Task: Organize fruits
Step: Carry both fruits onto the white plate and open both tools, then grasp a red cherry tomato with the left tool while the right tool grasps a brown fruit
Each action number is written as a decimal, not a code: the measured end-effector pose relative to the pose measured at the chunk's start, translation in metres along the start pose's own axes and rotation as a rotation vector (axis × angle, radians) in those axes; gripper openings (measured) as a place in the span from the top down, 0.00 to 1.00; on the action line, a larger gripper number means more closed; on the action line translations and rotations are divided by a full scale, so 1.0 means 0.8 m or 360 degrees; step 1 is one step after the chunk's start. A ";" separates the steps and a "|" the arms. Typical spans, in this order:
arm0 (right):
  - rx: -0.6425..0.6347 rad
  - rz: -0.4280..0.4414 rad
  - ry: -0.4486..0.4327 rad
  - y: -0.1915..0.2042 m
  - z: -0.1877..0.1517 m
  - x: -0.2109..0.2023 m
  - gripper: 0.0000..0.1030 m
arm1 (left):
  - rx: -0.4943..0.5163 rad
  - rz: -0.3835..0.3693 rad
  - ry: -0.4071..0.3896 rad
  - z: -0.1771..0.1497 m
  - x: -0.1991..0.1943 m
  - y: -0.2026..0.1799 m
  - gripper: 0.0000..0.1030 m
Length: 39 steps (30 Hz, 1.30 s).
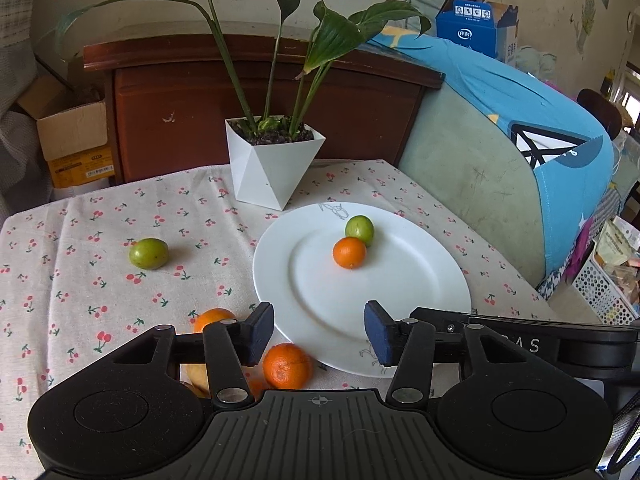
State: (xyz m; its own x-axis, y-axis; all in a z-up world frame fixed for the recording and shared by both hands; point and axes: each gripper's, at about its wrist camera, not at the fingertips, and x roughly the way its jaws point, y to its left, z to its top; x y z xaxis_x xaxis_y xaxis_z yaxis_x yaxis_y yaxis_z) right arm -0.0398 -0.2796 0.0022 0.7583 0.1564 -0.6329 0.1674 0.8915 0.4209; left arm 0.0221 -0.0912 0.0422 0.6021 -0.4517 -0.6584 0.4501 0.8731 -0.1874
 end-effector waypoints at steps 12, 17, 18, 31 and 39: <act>-0.0069 0.0144 0.0089 0.022 -0.018 0.001 0.68 | -0.0117 0.0106 0.0014 -0.012 -0.053 0.057 0.48; -0.0137 0.0214 0.0132 0.037 -0.029 0.002 0.68 | -0.0164 0.0148 0.0028 -0.027 -0.059 0.071 0.48; -0.0147 0.0229 0.0144 0.039 -0.031 0.002 0.68 | -0.0164 0.0151 0.0033 -0.029 -0.060 0.072 0.48; -0.0270 0.0356 0.0237 0.063 -0.049 0.007 0.68 | -0.0144 0.0096 0.0130 -0.079 -0.077 0.064 0.50; -0.0320 0.0371 0.0263 0.071 -0.053 0.013 0.68 | -0.0081 0.0089 0.0175 -0.099 -0.064 0.044 0.52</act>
State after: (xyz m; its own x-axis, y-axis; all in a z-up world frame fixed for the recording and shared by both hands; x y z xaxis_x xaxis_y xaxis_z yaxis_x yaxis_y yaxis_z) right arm -0.0491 -0.2091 -0.0083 0.6466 0.4178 -0.6382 -0.1382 0.8869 0.4407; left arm -0.0451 -0.0233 0.0114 0.5484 -0.3815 -0.7441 0.3822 0.9058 -0.1828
